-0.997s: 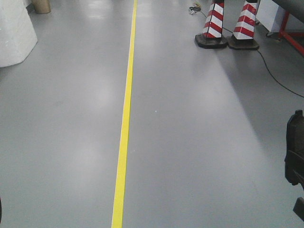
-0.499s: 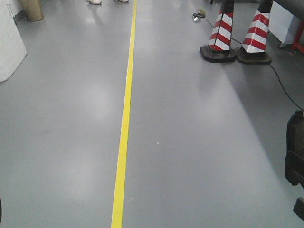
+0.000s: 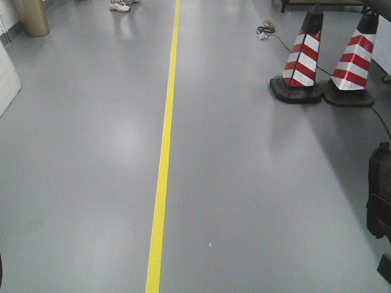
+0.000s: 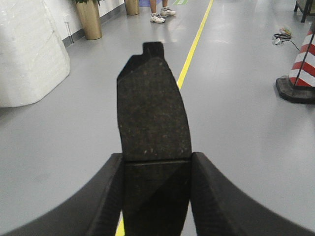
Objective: Move and align brake pads A on conveyor
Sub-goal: 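Drive the base along the yellow line past the striped cones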
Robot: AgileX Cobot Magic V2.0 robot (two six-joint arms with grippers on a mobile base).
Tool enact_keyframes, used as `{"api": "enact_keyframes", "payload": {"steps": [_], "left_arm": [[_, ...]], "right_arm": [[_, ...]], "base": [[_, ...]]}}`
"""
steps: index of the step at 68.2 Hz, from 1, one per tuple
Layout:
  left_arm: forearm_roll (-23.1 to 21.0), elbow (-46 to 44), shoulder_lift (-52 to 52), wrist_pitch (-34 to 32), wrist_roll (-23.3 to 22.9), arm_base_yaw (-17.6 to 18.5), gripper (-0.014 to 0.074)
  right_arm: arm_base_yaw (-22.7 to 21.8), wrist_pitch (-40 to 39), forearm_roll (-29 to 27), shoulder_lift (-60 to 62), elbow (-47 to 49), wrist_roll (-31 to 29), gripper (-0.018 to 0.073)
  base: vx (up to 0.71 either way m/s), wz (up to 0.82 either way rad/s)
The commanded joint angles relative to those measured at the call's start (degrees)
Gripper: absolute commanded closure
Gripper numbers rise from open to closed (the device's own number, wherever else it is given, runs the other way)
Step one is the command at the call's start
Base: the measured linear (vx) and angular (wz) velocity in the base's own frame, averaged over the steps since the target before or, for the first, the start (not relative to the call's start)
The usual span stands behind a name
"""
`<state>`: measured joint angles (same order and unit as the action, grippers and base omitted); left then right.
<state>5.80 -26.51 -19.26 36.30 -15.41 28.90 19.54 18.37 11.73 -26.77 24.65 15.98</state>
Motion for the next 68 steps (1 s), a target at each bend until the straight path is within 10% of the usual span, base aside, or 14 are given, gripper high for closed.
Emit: {"api": "enact_keyframes", "payload": {"steps": [1, 68], "left_arm": [[0.1, -1.72, -0.27, -5.2, -0.54, 0.27, 0.0602], [0.1, -1.65, -0.43, -5.24, -0.54, 0.27, 0.0602]], "right_arm": [[-0.06, -5.1, 0.72, -0.12, 1.83, -0.45, 0.0563], [-0.06, -4.75, 0.72, -0.12, 1.83, -0.45, 0.0563]], "base": [[0.8, 0.01], [0.81, -0.01]]}}
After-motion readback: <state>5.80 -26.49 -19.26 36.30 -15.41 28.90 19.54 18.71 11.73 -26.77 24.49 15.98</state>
